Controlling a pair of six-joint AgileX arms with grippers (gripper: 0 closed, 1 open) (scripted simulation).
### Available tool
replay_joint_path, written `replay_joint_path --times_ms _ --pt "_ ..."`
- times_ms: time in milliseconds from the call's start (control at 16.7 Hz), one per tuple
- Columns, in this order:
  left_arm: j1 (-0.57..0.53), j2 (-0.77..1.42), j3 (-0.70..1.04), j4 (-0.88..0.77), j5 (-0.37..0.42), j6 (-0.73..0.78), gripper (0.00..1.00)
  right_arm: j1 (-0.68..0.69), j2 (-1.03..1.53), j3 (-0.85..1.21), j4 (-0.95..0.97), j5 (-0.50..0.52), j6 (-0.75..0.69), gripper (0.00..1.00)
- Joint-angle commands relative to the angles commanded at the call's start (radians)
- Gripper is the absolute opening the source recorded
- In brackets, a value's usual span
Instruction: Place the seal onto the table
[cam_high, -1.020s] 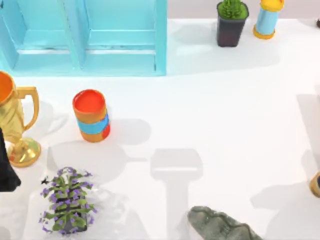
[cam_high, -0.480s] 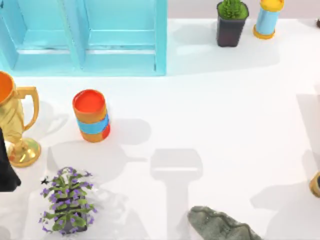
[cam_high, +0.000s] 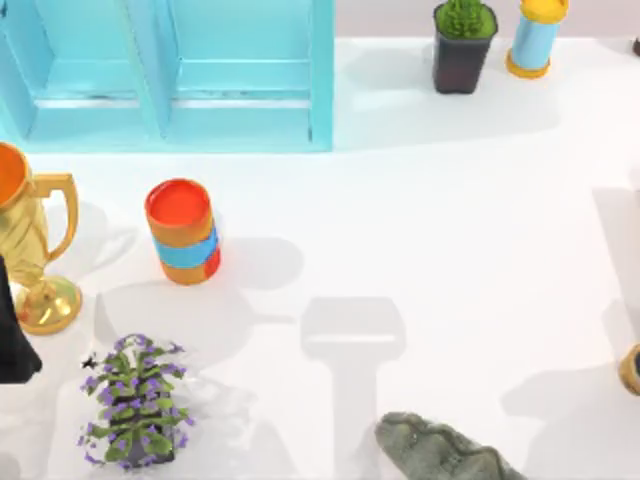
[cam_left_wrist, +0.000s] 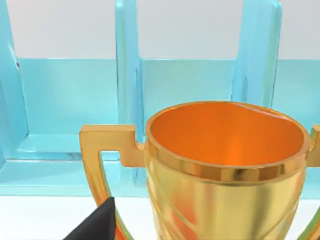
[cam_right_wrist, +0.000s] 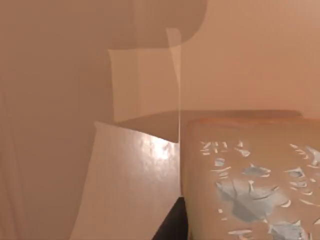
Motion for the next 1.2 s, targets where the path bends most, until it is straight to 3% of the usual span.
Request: replay_joint_path --times_ms 300,540,840,1200 --pt "0.000 0.000 0.000 0.000 0.000 0.000 1.00 0.095 -0.029 0.208 -0.148 -0.032 0.258 0.00" --pt "0.000 0.000 0.000 0.000 0.000 0.000 1.00 0.290 -0.119 0.323 -0.360 -0.028 0.419 0.00" --pt "0.000 0.000 0.000 0.000 0.000 0.000 1.00 0.494 -0.236 0.321 -0.555 0.007 0.468 0.00" --pt "0.000 0.000 0.000 0.000 0.000 0.000 1.00 0.501 -0.242 0.317 -0.563 0.008 0.471 0.00"
